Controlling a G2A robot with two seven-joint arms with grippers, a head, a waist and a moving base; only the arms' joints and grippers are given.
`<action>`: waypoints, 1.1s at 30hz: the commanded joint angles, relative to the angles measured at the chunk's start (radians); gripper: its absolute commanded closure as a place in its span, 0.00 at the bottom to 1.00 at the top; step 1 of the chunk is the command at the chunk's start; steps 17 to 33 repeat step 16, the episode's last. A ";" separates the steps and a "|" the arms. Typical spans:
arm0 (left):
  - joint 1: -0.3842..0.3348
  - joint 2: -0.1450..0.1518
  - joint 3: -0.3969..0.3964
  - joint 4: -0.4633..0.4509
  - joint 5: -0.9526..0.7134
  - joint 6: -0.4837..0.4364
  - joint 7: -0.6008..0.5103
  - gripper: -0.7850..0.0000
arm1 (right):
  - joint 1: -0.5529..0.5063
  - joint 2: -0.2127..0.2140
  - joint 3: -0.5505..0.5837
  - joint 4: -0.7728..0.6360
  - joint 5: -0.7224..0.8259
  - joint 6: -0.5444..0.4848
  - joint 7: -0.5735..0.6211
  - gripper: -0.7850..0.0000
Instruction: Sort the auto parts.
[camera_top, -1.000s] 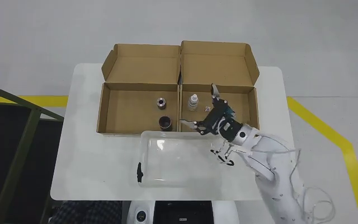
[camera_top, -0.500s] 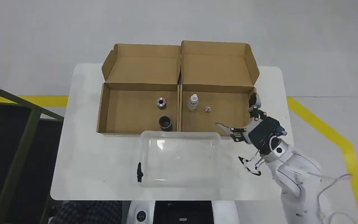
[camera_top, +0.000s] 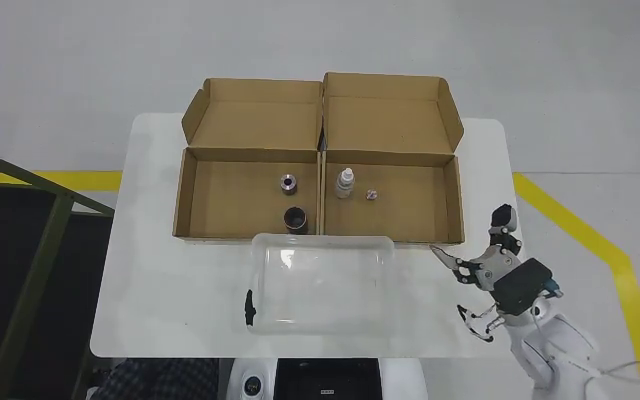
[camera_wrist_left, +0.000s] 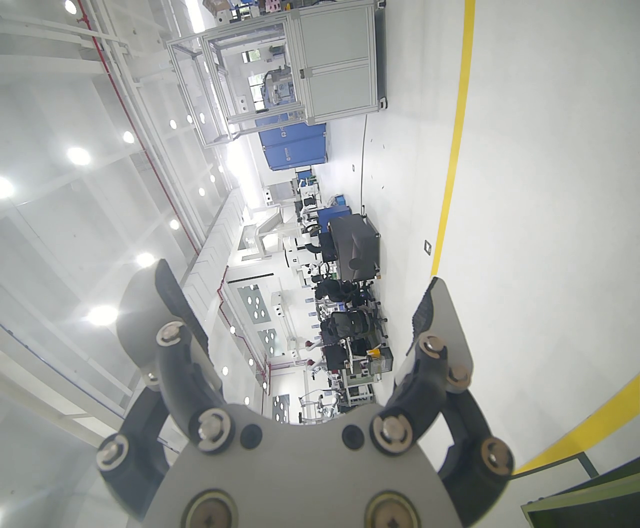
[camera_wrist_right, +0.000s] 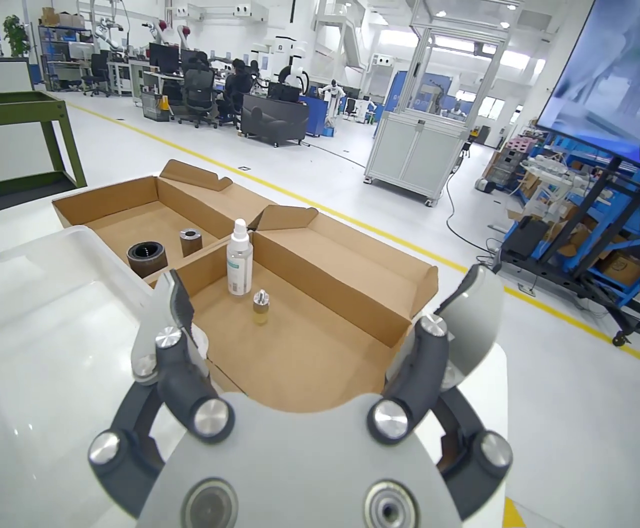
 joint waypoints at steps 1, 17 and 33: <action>0.000 0.000 0.000 0.000 0.000 0.000 0.000 0.00 | -0.011 0.000 0.004 0.019 0.003 0.012 -0.029 0.00; 0.000 0.000 0.000 0.000 0.000 0.000 0.000 0.00 | -0.022 0.003 0.007 0.059 0.013 0.033 -0.035 0.00; 0.000 0.000 0.000 0.000 0.000 0.000 0.000 0.00 | -0.022 0.003 0.007 0.059 0.013 0.033 -0.035 0.00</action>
